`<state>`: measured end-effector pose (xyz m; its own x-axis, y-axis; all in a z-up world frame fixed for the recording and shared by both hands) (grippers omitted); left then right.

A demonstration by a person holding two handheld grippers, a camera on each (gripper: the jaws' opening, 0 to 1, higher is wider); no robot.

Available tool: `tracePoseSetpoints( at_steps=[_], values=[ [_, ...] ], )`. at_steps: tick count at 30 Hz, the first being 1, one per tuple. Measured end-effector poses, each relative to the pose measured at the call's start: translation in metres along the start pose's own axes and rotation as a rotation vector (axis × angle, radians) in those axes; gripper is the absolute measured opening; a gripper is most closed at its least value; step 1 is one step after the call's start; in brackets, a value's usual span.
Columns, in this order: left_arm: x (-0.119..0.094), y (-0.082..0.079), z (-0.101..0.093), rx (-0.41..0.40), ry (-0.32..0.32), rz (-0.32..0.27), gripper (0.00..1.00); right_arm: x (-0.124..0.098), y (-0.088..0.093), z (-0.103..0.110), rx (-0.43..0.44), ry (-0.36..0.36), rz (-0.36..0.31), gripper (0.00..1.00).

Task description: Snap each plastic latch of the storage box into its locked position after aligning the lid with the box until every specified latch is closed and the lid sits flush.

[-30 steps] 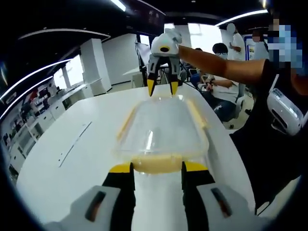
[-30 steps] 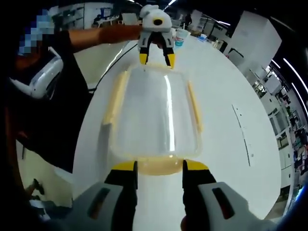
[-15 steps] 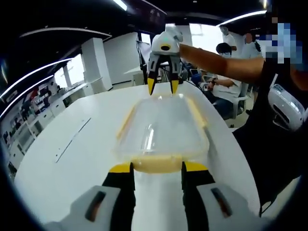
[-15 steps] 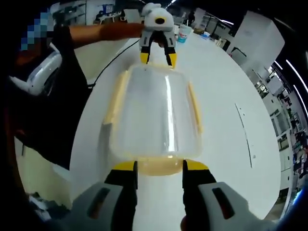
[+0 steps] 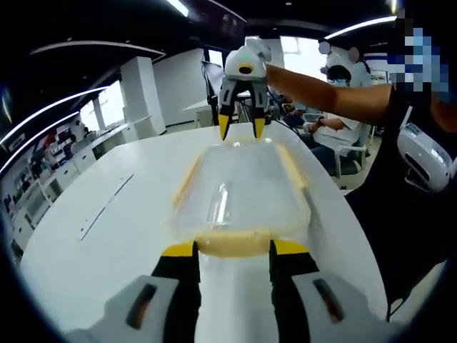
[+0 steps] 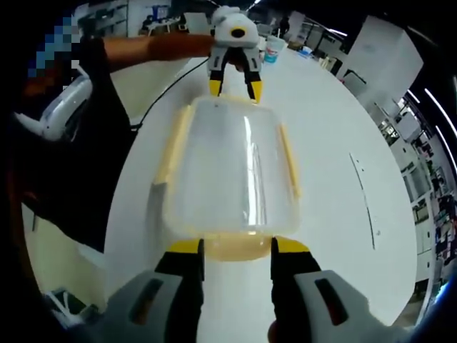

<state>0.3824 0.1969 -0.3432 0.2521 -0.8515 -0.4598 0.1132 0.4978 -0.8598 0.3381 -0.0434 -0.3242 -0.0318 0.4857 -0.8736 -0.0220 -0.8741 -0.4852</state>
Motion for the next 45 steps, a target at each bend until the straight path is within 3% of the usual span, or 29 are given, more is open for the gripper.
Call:
tracePoseSetpoints(
  at_steps=[6,8,9,16,20,29,31,32,33,34,35,37,39,43,45],
  values=[
    [-0.001,0.001,-0.003,0.005,0.002,0.017,0.35,0.006,0.003,0.002,-0.003,-0.001,-0.016,0.33],
    [-0.001,0.003,-0.004,0.033,-0.005,0.049,0.35,0.009,0.002,0.003,-0.007,-0.001,-0.028,0.33],
    [0.001,0.001,-0.005,0.029,-0.003,0.036,0.35,0.009,0.002,0.003,-0.009,0.001,-0.027,0.33],
    [0.004,-0.001,-0.006,0.091,-0.027,0.084,0.36,0.01,0.005,0.001,-0.011,0.01,-0.027,0.33],
    [0.003,-0.003,-0.008,0.135,-0.056,0.094,0.36,0.01,0.005,0.001,-0.017,0.015,-0.02,0.33],
    [0.003,-0.004,-0.003,0.154,-0.079,0.108,0.38,0.01,0.004,0.001,-0.023,0.021,-0.023,0.33],
    [0.002,-0.003,-0.005,0.179,-0.069,0.146,0.38,0.008,0.004,0.002,-0.026,0.022,-0.028,0.33],
    [0.001,0.001,-0.008,0.237,-0.058,0.19,0.4,0.007,0.001,0.002,-0.025,0.03,-0.052,0.33],
    [0.006,0.006,-0.011,0.316,-0.042,0.214,0.44,0.005,-0.001,0.003,-0.028,0.026,-0.058,0.27],
    [0.009,0.009,-0.013,0.368,-0.058,0.226,0.52,0.005,-0.007,0.008,-0.057,-0.007,-0.094,0.11],
    [0.012,0.009,-0.016,0.396,-0.053,0.22,0.55,0.002,-0.017,0.003,-0.099,0.036,-0.156,0.02],
    [0.019,0.01,-0.013,0.367,-0.096,0.253,0.58,-0.006,-0.023,0.005,-0.084,0.041,-0.172,0.07],
    [0.017,0.004,-0.02,0.377,-0.043,0.21,0.54,-0.007,-0.027,0.006,-0.087,0.036,-0.173,0.11],
    [0.013,0.005,-0.024,0.376,-0.027,0.222,0.53,-0.003,-0.021,0.003,-0.06,0.035,-0.165,0.21],
    [0.014,0.008,-0.025,0.378,-0.029,0.227,0.55,-0.004,-0.017,0.0,-0.045,0.053,-0.191,0.27]
  ],
)
Point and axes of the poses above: the point that each gripper's makers call its tool centre point, and the gripper's own axes: x roughly forward along the fingers, z roughly to its left, y roughly out of its underside, the point moved 4 cm from there along -x, roughly backward along the fingers, and after that the axes turned 14 degrees about -y, right-handed, at the moved point
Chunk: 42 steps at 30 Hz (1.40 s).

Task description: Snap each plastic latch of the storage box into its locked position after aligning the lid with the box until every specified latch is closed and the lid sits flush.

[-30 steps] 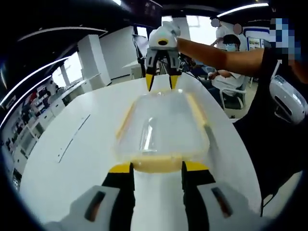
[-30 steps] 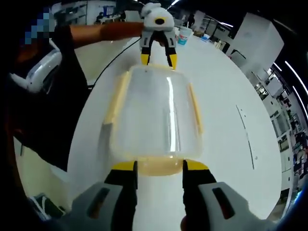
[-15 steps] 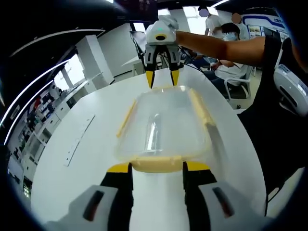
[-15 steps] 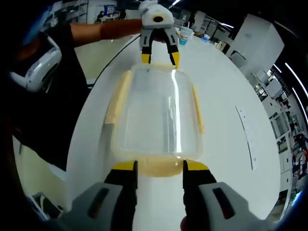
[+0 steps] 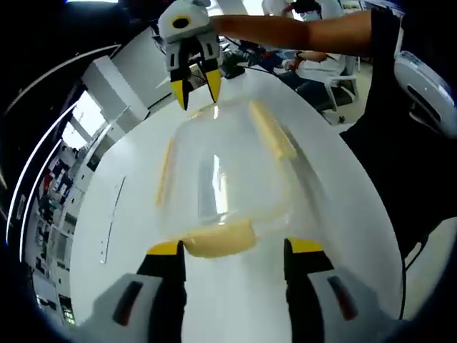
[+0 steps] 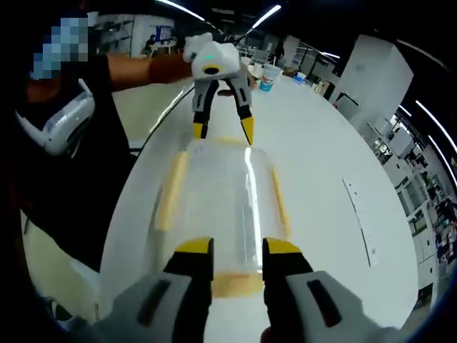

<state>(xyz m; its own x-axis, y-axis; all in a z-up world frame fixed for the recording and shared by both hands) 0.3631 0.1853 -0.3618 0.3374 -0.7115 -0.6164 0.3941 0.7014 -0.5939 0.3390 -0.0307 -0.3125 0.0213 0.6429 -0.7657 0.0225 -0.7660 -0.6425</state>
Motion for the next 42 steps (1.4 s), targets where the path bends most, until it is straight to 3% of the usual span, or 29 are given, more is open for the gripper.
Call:
tracePoseSetpoints(
  at_steps=[3,6,8,10,13,16,19,27,30,42],
  values=[
    [0.001,0.005,-0.003,-0.001,0.002,0.01,0.57,-0.009,0.009,-0.008,0.063,0.025,-0.119,0.33],
    [-0.001,0.004,-0.004,-0.012,0.005,0.002,0.59,-0.015,0.028,-0.005,0.122,0.001,-0.16,0.34],
    [-0.004,0.004,-0.003,-0.033,0.013,-0.006,0.59,-0.017,0.039,0.0,0.13,-0.004,-0.154,0.36],
    [-0.008,0.001,-0.002,-0.087,0.025,-0.03,0.59,-0.015,0.047,0.014,0.165,-0.088,-0.139,0.43],
    [-0.011,-0.004,0.006,-0.179,0.03,-0.071,0.59,-0.011,0.052,0.01,0.14,-0.052,-0.082,0.49],
    [-0.011,-0.003,0.01,-0.215,0.039,-0.076,0.6,-0.008,0.052,0.005,0.139,-0.053,-0.078,0.47],
    [-0.011,-0.001,0.008,-0.27,0.067,-0.093,0.57,-0.005,0.052,0.008,0.146,-0.093,-0.072,0.35],
    [-0.016,-0.002,0.014,-0.399,0.109,-0.15,0.51,0.001,0.05,0.004,0.157,-0.128,-0.071,0.35],
    [-0.015,0.0,0.016,-0.386,0.096,-0.151,0.4,0.005,0.047,0.004,0.156,-0.134,-0.065,0.35],
    [-0.012,0.01,0.013,-0.383,0.102,-0.147,0.47,0.016,0.044,0.002,0.128,-0.131,-0.017,0.33]
  ],
)
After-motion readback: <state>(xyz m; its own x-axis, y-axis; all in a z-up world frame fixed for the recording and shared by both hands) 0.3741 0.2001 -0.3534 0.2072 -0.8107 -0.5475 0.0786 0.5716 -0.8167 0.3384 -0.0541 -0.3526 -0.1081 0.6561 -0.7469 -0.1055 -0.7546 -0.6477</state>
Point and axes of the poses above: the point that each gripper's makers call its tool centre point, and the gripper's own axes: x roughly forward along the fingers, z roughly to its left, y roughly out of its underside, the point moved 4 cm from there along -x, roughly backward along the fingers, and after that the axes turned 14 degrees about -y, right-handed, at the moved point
